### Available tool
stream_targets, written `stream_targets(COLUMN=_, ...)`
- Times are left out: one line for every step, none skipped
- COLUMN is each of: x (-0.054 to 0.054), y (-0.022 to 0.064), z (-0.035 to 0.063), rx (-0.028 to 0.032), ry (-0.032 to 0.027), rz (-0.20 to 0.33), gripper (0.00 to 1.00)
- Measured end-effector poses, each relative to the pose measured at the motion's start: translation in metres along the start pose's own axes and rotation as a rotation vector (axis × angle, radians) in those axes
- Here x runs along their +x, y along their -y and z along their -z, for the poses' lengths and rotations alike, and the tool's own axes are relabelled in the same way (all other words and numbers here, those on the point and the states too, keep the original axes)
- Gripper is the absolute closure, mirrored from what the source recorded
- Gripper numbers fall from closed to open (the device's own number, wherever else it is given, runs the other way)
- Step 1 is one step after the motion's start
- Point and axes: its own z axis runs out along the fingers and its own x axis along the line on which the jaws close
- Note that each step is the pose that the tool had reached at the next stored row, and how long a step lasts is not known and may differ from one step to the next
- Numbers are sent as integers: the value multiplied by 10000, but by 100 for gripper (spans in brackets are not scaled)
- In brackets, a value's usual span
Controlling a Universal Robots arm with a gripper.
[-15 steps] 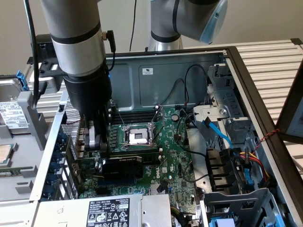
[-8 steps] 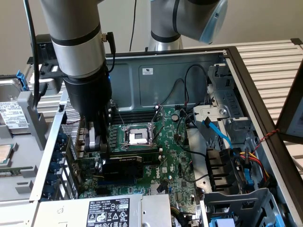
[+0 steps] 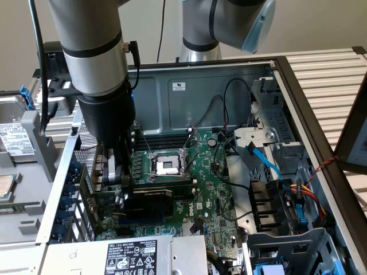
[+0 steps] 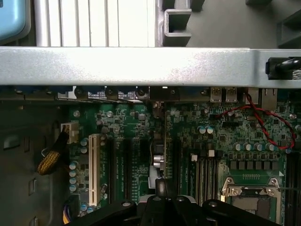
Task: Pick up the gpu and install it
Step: 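Press down on the gpu until it lock into place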
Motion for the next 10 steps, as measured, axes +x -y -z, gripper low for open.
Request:
stream_targets(x=0, y=-1, z=-1, rx=1, ry=1, rz=-1, gripper=89)
stream_targets(x=0, y=-1, z=-2, rx=2, ry=3, rz=-2, gripper=89)
stream_targets(x=0, y=-1, z=-3, rx=3, ry=4, rz=-1, gripper=89)
stream_targets(x=-1, y=-2, z=-3, rx=3, ry=4, rz=-1, gripper=89)
stream_targets(x=-1, y=-2, z=-3, rx=4, ry=4, rz=-1, gripper=89)
stream_targets(x=-1, y=-3, z=-3, rx=4, ry=5, rz=-1, gripper=89)
stream_targets(x=-1, y=-3, z=-3, rx=4, ry=5, rz=-1, gripper=89)
stream_targets(x=0, y=-7, z=-2, rx=3, ry=5, rz=-2, gripper=89)
stream_targets(x=0, y=-9, z=-1, rx=4, ry=6, rz=-3, gripper=89)
stream_targets(x=0, y=-10, z=1, rx=4, ry=8, rz=-2, gripper=89)
